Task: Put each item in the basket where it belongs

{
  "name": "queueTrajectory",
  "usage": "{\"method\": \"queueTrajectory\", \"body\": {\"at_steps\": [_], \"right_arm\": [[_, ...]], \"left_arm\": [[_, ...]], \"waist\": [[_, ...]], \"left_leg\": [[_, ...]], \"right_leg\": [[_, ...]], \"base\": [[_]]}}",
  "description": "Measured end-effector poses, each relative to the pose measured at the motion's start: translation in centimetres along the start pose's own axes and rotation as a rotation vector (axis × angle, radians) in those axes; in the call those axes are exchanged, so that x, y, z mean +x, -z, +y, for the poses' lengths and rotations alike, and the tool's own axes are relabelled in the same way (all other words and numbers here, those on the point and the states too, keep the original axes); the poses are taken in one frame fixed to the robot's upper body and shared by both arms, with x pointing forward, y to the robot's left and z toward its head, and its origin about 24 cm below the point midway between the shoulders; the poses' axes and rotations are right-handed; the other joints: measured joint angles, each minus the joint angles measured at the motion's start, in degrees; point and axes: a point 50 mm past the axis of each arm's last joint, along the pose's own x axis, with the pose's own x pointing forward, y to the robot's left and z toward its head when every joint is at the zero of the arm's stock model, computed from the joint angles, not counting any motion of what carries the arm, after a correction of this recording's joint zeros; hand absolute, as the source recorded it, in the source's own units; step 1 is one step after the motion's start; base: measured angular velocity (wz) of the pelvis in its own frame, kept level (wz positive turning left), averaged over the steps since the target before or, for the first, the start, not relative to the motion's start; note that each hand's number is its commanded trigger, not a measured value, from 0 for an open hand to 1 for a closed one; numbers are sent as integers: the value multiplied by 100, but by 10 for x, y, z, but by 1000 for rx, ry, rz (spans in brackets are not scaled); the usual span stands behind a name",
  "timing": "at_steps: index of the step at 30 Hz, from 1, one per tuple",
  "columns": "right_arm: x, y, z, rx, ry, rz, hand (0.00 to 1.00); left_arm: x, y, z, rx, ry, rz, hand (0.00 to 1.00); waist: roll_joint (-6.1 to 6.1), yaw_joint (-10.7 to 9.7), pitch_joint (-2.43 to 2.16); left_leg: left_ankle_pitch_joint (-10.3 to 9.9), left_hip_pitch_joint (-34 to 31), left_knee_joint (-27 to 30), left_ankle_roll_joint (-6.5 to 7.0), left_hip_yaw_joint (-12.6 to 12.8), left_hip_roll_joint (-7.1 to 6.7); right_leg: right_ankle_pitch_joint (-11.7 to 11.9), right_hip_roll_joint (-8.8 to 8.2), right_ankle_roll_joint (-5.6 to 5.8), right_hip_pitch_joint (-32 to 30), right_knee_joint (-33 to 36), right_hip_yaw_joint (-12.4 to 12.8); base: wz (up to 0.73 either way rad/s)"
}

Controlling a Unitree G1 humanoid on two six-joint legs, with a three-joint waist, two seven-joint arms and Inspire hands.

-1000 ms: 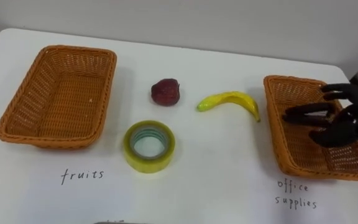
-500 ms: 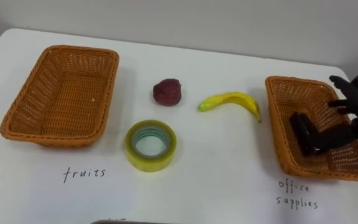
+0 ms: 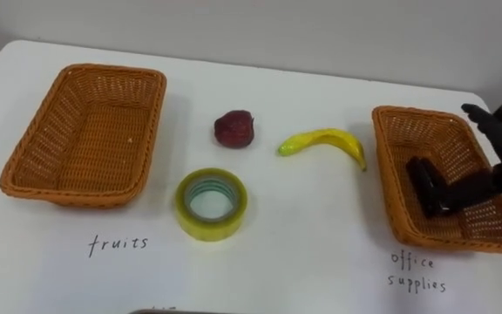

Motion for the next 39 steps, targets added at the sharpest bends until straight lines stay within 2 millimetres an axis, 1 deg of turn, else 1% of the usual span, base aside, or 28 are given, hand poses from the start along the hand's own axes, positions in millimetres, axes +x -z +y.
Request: {"method": "queueTrajectory", "body": {"at_steps": [2, 6, 10, 12, 17, 19, 20, 22, 25, 30, 31, 34, 36, 39], "right_arm": [[-1, -6, -2, -5, 10, -25, 0], [-3, -14, -3, 1, 21, -61, 0], [-4, -20, -3, 40, 17, -90, 0], [-5, -27, -4, 100, 9, -131, 0], [-3, -37, -5, 216, -14, -188, 0], [-1, -42, -6, 252, -21, -211, 0], [0, -47, -8, 276, -26, -231, 0], [2, -53, -8, 312, -45, -259, 0], [3, -62, -7, 338, -83, -302, 0], [6, -87, -3, 357, -143, -392, 0], [6, -90, -3, 357, -147, -402, 0], [7, -97, -5, 381, -153, -434, 0], [8, -102, -7, 413, -164, -450, 0], [10, -104, -9, 420, -162, -455, 0]], "left_arm": [[0, 0, 0, 0, 0, 0, 0], [0, 0, 0, 0, -4, -1, 0], [0, 0, 0, -5, -4, -2, 0], [0, 1, 1, -2, -6, 1, 0], [0, 1, 0, 0, -11, 3, 0], [0, 2, 0, -2, -16, 4, 0], [0, 2, 0, -5, -16, 4, 0], [0, 1, 0, -6, -12, 3, 0], [0, -1, -3, -1, -4, -3, 0], [-1, -5, -3, 13, -1, -24, 0], [-1, -4, -3, 14, -2, -22, 0], [-2, 2, 0, 20, -12, -6, 0], [-2, 8, 1, 25, -16, 20, 0], [-2, 11, 2, 28, -17, 36, 0]], "waist": [[14, -10, 5], [21, 78, 12], [13, 114, 17], [4, 117, 21], [10, 130, 30], [3, 145, 26], [17, 141, 35], [20, 146, 34], [47, 213, 46], [87, 299, 33], [75, 300, 23], [69, 352, 16], [38, 380, 4], [-15, 435, -5]], "left_leg": [[0, 1, 0, 0, 0, 0], [0, 33, 1, 0, 2, 1], [0, 39, -2, 0, 2, 5], [0, 38, -38, 1, 2, 4], [1, 42, -55, 3, 15, 1], [2, 44, -55, 4, 15, 1], [2, 43, -54, 4, 15, 1], [2, 43, -35, 4, 3, 2], [2, 32, -17, 4, -26, 3], [2, 14, -5, 4, -73, 3], [2, 14, -2, 4, -81, 2], [2, 6, 13, 4, -164, -1], [2, 12, 27, 3, -227, -2], [3, 14, 49, 1, -303, -7]], "right_leg": [[0, 0, 0, 1, 1, 0], [0, 0, 0, 0, 13, 4], [0, -2, 1, -4, 61, -2], [0, -2, 1, -1, 62, 10], [-1, 0, 2, 5, 51, 21], [-1, 0, 2, 11, 55, 21], [-1, 0, 2, 13, 55, 18], [-1, 0, 2, 15, 55, 2], [-1, -1, 2, 8, 68, -25], [-1, -6, 2, 5, 66, -75], [-1, -7, 2, 7, 67, -84], [-1, -15, 2, 42, 65, -192], [-1, -22, 2, 84, 56, -310], [-1, -28, 2, 118, 56, -375]], "base": [[0], [0], [0], [0], [0], [0], [0], [0], [4], [5], [8], [14], [17], [14]]}}
